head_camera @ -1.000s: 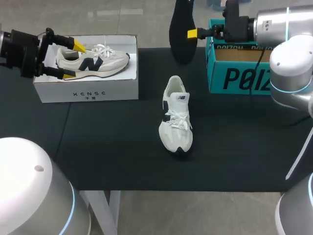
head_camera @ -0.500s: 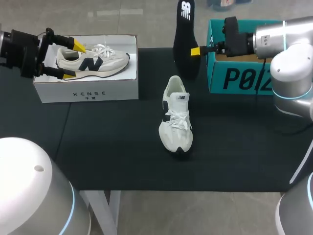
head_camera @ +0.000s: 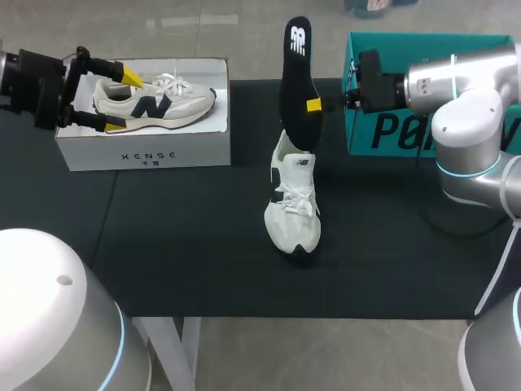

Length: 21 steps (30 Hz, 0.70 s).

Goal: Take the shoe out of the shoebox, open the shoe tongue, remove and reinsert the insole, then place the shoe into the shoebox

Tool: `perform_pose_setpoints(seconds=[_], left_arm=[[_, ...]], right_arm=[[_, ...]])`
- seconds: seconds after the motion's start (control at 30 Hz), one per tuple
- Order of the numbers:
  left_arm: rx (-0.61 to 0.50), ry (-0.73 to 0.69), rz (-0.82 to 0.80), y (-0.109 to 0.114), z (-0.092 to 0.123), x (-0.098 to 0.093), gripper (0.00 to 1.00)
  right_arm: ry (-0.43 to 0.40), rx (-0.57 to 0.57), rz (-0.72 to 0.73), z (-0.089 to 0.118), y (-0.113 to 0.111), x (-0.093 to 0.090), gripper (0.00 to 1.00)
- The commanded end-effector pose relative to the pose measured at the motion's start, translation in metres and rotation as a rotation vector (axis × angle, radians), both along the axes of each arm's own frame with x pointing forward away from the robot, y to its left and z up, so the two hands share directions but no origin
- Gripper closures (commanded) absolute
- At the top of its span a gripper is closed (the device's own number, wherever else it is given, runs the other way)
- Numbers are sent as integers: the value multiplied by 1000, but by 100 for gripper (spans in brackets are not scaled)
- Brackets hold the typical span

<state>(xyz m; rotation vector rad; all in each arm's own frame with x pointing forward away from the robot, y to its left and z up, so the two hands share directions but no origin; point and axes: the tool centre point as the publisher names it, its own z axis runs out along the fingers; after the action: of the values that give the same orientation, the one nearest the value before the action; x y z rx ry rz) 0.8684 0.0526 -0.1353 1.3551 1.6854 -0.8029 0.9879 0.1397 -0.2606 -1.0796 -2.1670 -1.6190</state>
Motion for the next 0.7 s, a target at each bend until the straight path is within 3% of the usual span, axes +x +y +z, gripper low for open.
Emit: perform_pose_setpoints(seconds=[0.03,0.4,0.7], left_arm=[[4,0,0,0,0,0,0],[4,0,0,0,0,0,0],[4,0,0,0,0,0,0]], right_arm=[[6,5,1,-14,8,5,100],[27,58,-68,-36,11,6,100],[50,57,-81,-51,12,-9,100]])
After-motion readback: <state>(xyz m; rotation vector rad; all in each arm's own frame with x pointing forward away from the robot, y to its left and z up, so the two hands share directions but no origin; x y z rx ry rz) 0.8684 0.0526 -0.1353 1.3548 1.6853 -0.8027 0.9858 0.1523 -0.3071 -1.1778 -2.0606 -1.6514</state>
